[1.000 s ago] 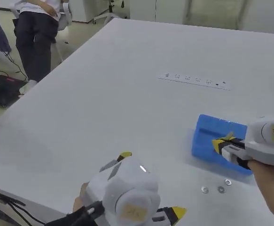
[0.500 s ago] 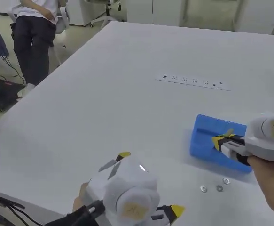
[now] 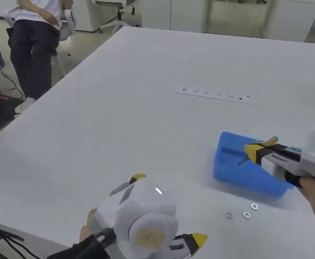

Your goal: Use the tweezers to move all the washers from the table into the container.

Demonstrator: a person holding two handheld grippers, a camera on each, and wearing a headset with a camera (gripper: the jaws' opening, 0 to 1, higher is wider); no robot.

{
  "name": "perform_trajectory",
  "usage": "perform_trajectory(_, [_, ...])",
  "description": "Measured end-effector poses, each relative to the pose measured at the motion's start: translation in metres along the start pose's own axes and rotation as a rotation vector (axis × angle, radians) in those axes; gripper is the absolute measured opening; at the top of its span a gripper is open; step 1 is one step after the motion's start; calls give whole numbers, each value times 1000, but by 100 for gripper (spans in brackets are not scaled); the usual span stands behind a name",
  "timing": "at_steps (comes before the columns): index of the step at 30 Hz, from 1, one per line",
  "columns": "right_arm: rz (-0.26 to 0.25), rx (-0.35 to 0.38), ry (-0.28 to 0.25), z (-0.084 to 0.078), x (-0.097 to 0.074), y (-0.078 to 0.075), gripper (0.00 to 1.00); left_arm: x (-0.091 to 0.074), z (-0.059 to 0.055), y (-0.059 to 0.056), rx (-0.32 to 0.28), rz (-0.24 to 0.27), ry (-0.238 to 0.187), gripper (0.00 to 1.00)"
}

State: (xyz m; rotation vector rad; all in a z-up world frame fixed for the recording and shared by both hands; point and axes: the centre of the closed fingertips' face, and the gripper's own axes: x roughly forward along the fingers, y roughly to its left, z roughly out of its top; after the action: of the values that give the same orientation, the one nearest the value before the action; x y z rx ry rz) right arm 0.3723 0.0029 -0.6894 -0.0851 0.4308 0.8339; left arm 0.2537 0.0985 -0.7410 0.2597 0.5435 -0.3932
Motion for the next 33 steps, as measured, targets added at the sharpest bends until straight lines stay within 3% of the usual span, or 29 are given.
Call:
perform_trajectory(11, [46, 16, 93, -51, -3, 29, 3, 1, -1, -1, 4, -3, 3, 95])
perform_trajectory(22, [64, 46, 171, -84, 0, 26, 3, 1, -3, -3, 0, -13, 12, 95])
perform_trajectory(33, [61, 22, 195, -97, 2, 25, 3, 2, -4, -3, 6, -12, 20, 94])
